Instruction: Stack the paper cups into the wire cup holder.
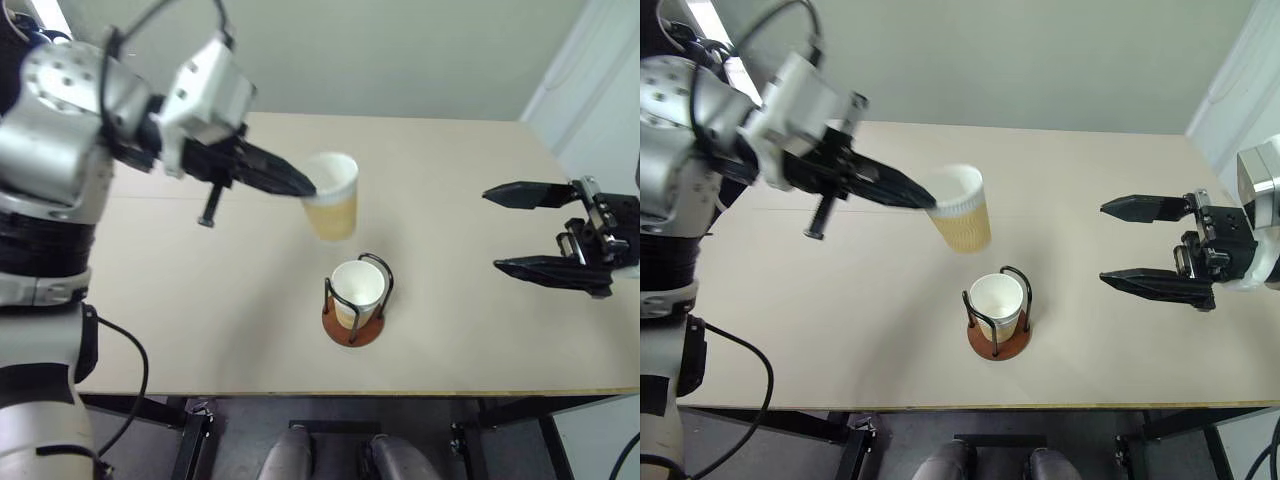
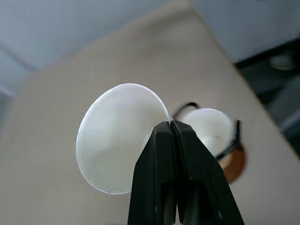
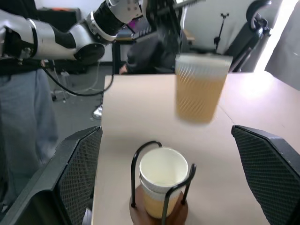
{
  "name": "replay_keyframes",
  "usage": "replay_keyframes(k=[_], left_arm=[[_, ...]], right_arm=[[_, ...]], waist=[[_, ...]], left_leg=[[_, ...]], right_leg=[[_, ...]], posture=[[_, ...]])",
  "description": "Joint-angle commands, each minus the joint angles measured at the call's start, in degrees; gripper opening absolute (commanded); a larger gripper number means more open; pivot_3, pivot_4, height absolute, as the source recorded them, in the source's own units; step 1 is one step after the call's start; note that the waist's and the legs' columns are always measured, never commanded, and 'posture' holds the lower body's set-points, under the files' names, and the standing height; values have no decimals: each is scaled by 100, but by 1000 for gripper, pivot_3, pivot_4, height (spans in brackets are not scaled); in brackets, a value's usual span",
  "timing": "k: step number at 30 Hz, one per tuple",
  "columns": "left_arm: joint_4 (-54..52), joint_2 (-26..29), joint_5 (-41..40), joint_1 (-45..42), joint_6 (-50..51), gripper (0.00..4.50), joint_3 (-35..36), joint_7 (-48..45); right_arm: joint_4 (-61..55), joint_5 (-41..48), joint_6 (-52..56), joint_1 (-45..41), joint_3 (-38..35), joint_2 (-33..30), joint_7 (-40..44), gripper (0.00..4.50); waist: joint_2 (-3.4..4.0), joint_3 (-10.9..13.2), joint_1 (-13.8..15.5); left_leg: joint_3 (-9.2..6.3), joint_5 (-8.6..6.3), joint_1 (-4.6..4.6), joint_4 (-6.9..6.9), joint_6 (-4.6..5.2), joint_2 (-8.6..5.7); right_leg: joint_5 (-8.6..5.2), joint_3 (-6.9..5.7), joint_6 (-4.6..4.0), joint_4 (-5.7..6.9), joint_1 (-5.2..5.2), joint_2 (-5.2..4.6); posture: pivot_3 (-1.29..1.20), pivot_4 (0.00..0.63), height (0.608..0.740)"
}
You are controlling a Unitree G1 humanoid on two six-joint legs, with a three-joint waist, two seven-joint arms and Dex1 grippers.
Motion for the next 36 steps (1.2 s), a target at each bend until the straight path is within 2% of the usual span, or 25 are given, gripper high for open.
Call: replay_keyframes(k=[1,8,16,20,24,31,36], left_arm=[[37,88,-271,-350,-574,35,-557,-240],[451,-179,-601,-778,-1170,35,-1156,-240],[374,-300,-973,-896,-1366,35,-1640,-240],[515,-402,-654,-862,-1750,35,-1955,-240],[699,-653,-504,-832,-1939,35,-1904,-240],[394,-542,-616,-757,-1951,35,-2011,-240],[436,-531,-342,-746,-2012,35,-2028,-240]], right_arm=[[-271,170,27,156,-462,-172,-123,4500],[-748,421,187,736,-1009,-208,-475,4500],[-1084,602,200,1078,-1167,-151,-852,4500],[-1108,661,209,1178,-1287,-218,-908,4500],[-1190,718,225,1293,-1391,-225,-1013,4500],[-1290,849,262,1493,-1618,-291,-1089,4500],[-1276,875,229,1501,-1587,-313,-1124,4500]], waist=[[0,0,3],[-1,1,12],[-1,1,14],[-1,0,18],[1,1,28],[1,1,26],[1,1,27]], left_leg=[[0,-1,-6,1,1,-1],[3,-5,-15,3,7,-2],[5,-12,-21,12,19,-6],[6,-13,-28,21,22,-7],[3,-22,-43,54,37,-7],[7,-39,-54,99,60,-10],[9,-41,-52,103,63,-11]], right_leg=[[-2,1,4,-2,-2,0],[-10,2,18,-12,-3,0],[-10,10,40,-20,0,-1],[-9,10,48,-21,-1,-1],[-4,10,60,-21,-1,0],[6,18,78,-26,8,-1],[8,20,81,-26,12,-1]], posture=[[0,150,740],[0,150,740],[0,150,740],[0,150,740],[0,150,740],[0,150,740],[0,150,740]])
